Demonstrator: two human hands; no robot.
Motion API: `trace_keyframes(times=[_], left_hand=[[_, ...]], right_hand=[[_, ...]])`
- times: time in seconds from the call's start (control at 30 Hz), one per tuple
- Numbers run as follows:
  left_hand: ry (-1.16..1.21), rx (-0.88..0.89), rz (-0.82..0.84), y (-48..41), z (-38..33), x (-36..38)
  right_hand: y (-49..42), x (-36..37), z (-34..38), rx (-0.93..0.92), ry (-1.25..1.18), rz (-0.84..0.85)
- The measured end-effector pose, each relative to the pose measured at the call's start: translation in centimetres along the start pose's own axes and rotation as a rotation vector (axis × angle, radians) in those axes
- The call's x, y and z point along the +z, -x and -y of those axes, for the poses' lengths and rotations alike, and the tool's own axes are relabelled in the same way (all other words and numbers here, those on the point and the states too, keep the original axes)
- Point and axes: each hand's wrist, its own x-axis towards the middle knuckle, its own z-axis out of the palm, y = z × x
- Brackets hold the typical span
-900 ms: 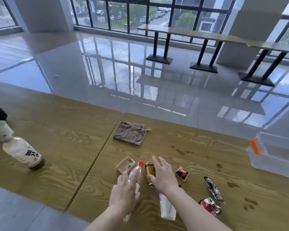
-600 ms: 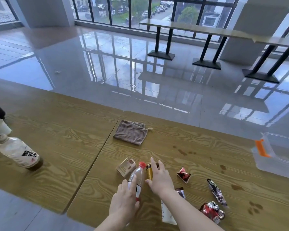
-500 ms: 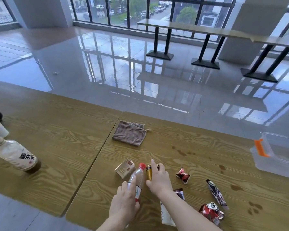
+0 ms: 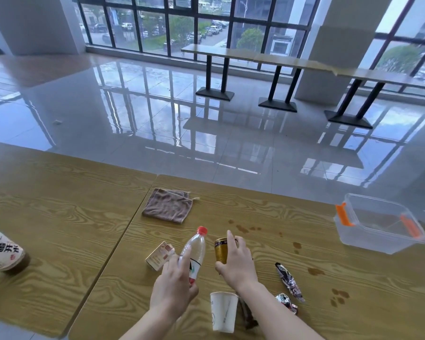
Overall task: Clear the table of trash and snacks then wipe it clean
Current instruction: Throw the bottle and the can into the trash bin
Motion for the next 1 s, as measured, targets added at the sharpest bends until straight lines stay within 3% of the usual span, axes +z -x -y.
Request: trace_keyframes(times=[0.3,0.73,1.0], left_hand=[[0.011,0.148,-0.083,0.1,-5.9,-1.0],[0.029,0.403,-0.064,1.5,-15.9,0.7],[0.042,0.658,0.021,2.1,-18.4,1.6]], right_hand=[[3.6,-5.4,-4.1,0.013,-0.048,-0.169],[11.6,-12.7,-12.6,0.099,-0.038,-0.360],[17.5,-12.6,-14.1,0.331,-0.085,-0.470]])
